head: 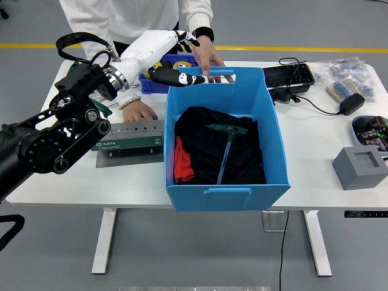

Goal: Lift tool from toolbox,place it in box,lift tool from toolbox,place it in box

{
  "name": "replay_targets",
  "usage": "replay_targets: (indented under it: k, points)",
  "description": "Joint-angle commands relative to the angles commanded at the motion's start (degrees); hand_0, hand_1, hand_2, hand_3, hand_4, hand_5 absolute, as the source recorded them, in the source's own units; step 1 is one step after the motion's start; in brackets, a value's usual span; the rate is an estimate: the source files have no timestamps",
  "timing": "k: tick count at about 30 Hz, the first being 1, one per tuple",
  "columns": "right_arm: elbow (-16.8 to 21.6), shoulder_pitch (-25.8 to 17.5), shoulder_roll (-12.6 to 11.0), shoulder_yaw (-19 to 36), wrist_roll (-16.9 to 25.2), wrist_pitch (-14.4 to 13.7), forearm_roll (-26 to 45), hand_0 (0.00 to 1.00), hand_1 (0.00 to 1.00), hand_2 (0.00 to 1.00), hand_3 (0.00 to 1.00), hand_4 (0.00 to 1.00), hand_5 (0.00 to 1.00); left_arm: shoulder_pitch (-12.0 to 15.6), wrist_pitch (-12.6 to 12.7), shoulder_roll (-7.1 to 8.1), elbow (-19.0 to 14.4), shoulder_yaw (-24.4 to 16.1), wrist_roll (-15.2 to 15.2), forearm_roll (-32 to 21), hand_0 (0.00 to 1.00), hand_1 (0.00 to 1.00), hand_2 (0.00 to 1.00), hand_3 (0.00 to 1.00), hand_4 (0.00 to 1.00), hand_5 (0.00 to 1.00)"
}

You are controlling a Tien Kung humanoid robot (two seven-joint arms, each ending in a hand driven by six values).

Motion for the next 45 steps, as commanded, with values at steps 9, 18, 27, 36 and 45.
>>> replay_targets:
  k: [9,18,27,36,45]
  points:
    - [0.1,-0.5,0.2,-0.1,-0.1,0.0,0.0,0.629,0.601,0.669,0.548,0.768,0.670,-0.8,-11.0,7.19,1.1,7.1,1.1,2.5,0.591,0.629,0.706,0.661,0.960,0.628]
    - [0.1,-0.7,0.3,0.1,-0.2,-0.1,-0.1,0.629,0.600,0.671,0.548,0.767,0.669,-1.5,-17.8,10.10,5.0,11.9,2.1,5.0,0.655,0.691,0.752,0.644,0.961,0.633]
    - [0.2,-0.9,0.4,0.4,-0.5,-0.1,-0.6,0.629,0.600,0.670,0.547,0.759,0.662,-2.9,-18.5,11.41,8.0,14.7,1.8,7.4,0.640,0.693,0.746,0.607,0.957,0.640]
    - [0.1,-0.7,0.4,0.0,-0.4,-0.1,-0.1,0.628,0.601,0.670,0.547,0.758,0.662,-3.9,-19.7,11.55,8.4,15.8,2.5,7.7,0.626,0.675,0.716,0.584,0.953,0.643]
    - [0.1,-0.6,0.4,-0.1,-0.4,0.0,0.0,0.628,0.601,0.670,0.547,0.758,0.661,-4.3,-21.1,11.42,8.8,16.6,3.6,7.5,0.608,0.636,0.671,0.570,0.940,0.648]
